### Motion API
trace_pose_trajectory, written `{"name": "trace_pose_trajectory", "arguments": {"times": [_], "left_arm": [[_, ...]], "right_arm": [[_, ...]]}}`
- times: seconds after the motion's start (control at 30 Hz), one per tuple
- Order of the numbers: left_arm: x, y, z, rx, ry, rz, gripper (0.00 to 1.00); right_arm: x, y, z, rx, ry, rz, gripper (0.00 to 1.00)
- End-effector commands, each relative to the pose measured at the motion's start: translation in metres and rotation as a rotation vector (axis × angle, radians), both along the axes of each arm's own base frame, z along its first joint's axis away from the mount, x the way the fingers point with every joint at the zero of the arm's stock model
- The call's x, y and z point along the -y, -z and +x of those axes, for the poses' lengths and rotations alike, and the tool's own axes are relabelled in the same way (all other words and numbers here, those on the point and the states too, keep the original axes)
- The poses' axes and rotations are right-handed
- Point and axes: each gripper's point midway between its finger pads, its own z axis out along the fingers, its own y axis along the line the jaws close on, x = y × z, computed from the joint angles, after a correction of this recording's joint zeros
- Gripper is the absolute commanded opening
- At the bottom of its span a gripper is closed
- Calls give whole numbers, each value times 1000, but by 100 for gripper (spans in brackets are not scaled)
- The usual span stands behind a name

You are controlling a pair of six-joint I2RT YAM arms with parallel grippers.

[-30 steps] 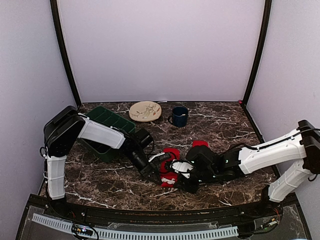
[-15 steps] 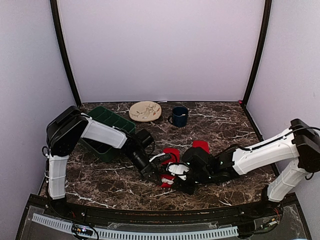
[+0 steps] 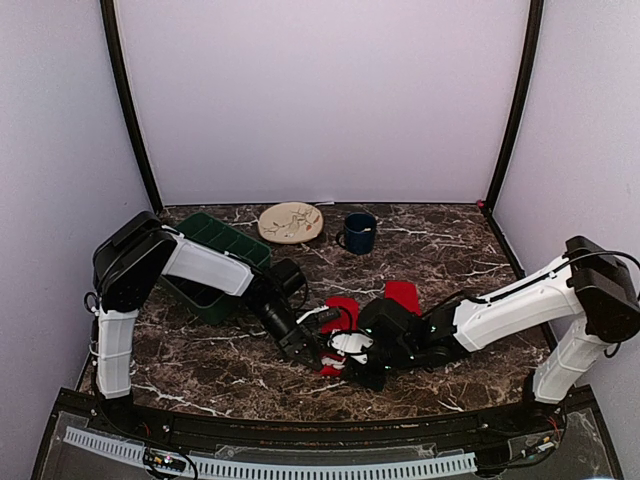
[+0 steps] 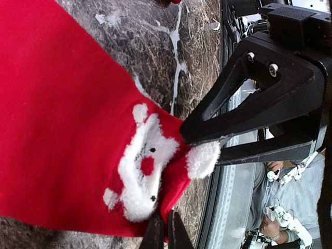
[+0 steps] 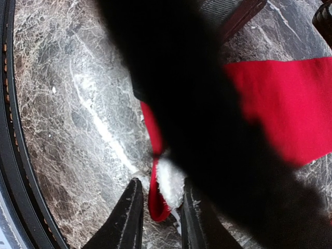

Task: Roll the socks
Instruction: Roll the sock at the center of the board.

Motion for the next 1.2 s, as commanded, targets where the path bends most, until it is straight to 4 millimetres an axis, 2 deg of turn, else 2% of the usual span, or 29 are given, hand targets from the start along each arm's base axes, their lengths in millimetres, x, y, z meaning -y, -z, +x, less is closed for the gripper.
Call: {"name": "trace_pose_trajectory", "arguments": {"times": [0.0,0.07,0.23,0.4,0.67,0.9,1.0,1.17], "left_arm": [[2,-7,1,-18,12,-22,0],[1,-6,0,-20,14,-20,0],[0,-5,-1,-24,13,-14,0],[0,-2,0,-23,8,-1,0],[-1,1,8,7,-21,25,1],[-5,-2,16,33,-79,23,21],[-7,-4,20,46,-101,20,35],[-11,-2,23,72,-129,39,43]], "right_arm": [[-11,-5,3,27,-8,37,24],[-11,-5,5,29,-4,42,21],[-10,3,4,10,-9,26,8],[-7,11,2,-35,3,7,0],[-1,8,13,-139,93,50,0],[0,5,16,-225,109,74,0],[-1,4,16,-259,107,84,0],[-5,-2,14,-320,98,107,0]]}}
